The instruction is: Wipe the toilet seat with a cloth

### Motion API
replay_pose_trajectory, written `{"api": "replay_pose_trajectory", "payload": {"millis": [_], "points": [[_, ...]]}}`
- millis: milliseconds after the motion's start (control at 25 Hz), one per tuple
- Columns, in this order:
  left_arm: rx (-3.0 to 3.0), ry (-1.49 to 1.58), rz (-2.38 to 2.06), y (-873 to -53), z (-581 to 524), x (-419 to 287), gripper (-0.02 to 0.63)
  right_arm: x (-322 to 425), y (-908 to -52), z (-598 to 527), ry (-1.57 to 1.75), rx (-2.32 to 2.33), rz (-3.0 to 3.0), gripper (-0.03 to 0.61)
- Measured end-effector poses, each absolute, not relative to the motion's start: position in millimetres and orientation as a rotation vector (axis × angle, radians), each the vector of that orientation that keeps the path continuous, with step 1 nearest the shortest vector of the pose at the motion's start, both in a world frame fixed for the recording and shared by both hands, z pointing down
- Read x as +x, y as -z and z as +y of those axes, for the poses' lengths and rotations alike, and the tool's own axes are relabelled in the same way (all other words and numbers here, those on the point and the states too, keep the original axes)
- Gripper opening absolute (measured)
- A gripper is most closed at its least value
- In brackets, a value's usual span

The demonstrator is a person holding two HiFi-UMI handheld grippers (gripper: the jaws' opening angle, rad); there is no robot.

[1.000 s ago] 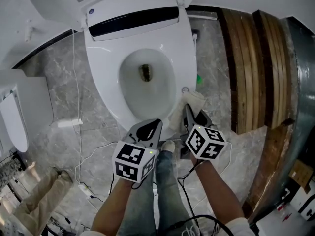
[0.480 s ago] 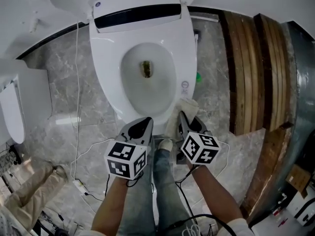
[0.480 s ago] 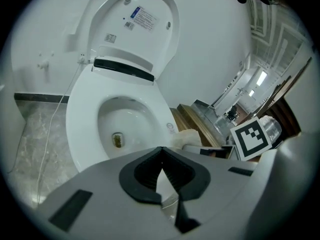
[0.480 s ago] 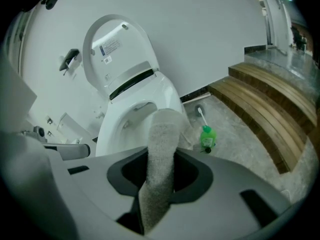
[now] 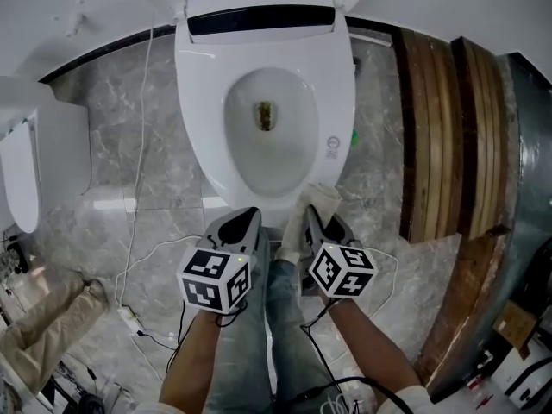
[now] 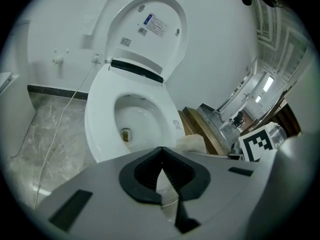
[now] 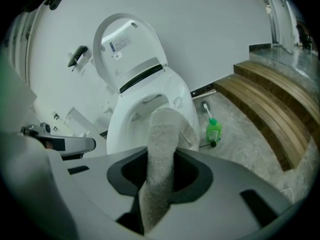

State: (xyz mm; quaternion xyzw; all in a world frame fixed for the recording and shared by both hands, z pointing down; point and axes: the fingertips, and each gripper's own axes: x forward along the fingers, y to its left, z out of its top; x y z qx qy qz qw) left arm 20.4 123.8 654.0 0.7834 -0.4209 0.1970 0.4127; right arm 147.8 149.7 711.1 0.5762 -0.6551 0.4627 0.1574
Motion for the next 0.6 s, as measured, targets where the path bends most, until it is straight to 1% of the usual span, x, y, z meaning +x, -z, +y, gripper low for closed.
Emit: {"api": "replay_pose_trajectory", "payload": {"millis": [600], "points": [[1.887, -0.435, -1.168, -656.9, 138.5, -10.5, 0.012, 86.6, -711.8, 155.5, -1.283, 1.449, -1.976, 0.100]]}}
